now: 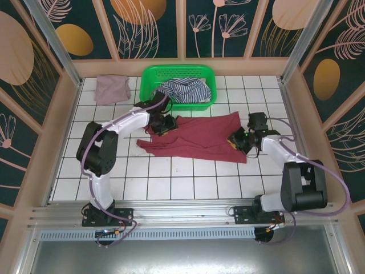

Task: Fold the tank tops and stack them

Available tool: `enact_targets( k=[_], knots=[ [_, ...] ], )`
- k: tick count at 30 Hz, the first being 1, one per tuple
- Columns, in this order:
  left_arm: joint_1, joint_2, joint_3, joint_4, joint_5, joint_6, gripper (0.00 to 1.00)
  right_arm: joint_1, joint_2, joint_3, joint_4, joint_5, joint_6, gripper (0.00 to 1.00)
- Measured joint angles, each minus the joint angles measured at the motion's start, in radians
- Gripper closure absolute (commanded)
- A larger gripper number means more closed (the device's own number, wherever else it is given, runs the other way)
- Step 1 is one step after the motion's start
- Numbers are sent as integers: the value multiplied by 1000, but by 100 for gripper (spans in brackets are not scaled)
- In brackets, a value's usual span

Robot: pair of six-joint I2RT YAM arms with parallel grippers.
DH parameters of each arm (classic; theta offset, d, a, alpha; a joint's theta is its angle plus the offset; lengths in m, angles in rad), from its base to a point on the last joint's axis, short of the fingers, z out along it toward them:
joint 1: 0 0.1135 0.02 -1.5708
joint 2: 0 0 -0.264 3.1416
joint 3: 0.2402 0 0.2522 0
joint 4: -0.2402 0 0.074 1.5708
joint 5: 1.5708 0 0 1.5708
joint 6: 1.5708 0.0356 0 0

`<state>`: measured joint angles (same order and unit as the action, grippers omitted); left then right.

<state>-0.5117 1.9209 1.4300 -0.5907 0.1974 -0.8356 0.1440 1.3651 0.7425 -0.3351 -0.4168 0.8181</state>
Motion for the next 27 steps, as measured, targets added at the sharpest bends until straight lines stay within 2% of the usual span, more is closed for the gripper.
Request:
enact_targets(
  k=[4,9,14,20,27],
  knots=[
    [8,-101,-36,-78,-26,64,51,122,-9,-34,66,-47,51,80],
    [25,-214,-150,-181,-50,148,51,265,111,-16,152,-78,83,81],
    [82,-259,-209,-258,-74,221,51,356,242,56,220,-89,86,82],
    [125,-265,-281,-243,-66,291,51,389,358,143,275,-93,80,82],
    [203,-225,-285,-190,-67,354,52,389,449,194,314,-89,68,82]
  ],
)
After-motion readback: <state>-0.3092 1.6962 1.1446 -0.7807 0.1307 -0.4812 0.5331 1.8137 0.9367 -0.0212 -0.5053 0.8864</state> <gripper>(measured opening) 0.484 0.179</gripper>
